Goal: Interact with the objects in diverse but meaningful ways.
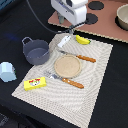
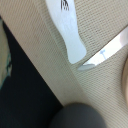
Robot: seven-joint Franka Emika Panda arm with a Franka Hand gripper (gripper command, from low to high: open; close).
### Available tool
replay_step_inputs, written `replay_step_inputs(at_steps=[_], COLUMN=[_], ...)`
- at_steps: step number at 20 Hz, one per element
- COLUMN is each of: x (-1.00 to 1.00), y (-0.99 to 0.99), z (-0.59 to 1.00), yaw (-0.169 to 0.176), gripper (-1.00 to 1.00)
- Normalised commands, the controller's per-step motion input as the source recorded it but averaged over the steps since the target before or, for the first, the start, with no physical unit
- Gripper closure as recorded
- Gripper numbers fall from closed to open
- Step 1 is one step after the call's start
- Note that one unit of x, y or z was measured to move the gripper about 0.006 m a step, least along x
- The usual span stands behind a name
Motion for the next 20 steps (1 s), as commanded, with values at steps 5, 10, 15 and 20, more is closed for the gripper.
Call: replay_step_inputs(at_steps=[5,10,15,20], x=[0.44,0.55,0.54,0.37], y=[0.16,0.33,0.23,0.08], z=[0.0,0.07,0.05,-0.02], yaw=[-0.141,-0.072,-0.162,-0.179], gripper=[-1.0,-1.0,-1.0,-1.0])
